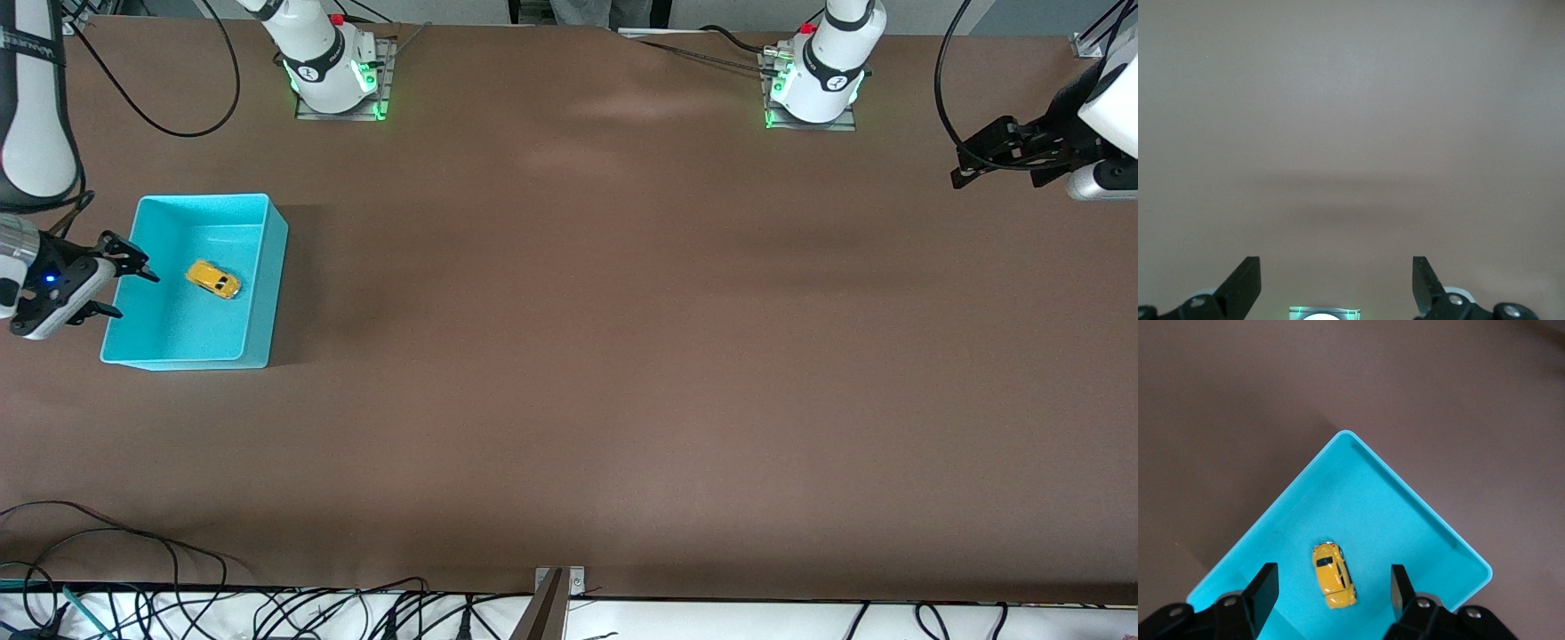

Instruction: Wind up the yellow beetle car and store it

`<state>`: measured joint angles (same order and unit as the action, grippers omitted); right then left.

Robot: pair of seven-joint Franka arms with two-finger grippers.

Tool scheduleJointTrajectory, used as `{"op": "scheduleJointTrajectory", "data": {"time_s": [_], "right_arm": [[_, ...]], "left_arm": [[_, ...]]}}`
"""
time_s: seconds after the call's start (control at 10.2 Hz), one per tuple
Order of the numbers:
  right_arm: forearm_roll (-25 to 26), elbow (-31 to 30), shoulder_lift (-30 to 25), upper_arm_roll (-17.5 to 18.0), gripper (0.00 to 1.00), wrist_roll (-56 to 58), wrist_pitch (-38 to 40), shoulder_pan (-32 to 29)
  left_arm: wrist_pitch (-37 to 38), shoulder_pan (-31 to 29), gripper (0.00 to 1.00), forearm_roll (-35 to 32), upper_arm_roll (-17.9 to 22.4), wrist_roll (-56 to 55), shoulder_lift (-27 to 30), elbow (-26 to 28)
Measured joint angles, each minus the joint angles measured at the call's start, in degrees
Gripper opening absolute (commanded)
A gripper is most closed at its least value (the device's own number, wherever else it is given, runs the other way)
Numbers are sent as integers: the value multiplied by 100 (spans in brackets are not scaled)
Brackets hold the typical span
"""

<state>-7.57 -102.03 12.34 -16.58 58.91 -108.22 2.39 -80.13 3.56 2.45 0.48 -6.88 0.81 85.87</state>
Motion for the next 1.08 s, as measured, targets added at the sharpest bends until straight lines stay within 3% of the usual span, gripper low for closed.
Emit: {"op": "scheduleJointTrajectory", "data": {"time_s": [0.1,0.2,0.49,0.88,1.08], "right_arm": [[0,196,-2,10,96,-830,363,38],[1,389,-5,16,100,-1765,727,94],[79,775,-27,36,100,-3970,1239,315],[971,849,-542,58,100,-5459,1687,1018],[1057,825,-786,51,100,-5724,1790,1123]], "left_arm": [[0,2,100,0,-1,0,0,-2],[0,5,100,1,-13,0,0,-4],[0,16,100,1,-70,0,0,-9],[0,7,100,1,-57,0,0,-12],[1,7,100,1,-56,0,0,-12]]}}
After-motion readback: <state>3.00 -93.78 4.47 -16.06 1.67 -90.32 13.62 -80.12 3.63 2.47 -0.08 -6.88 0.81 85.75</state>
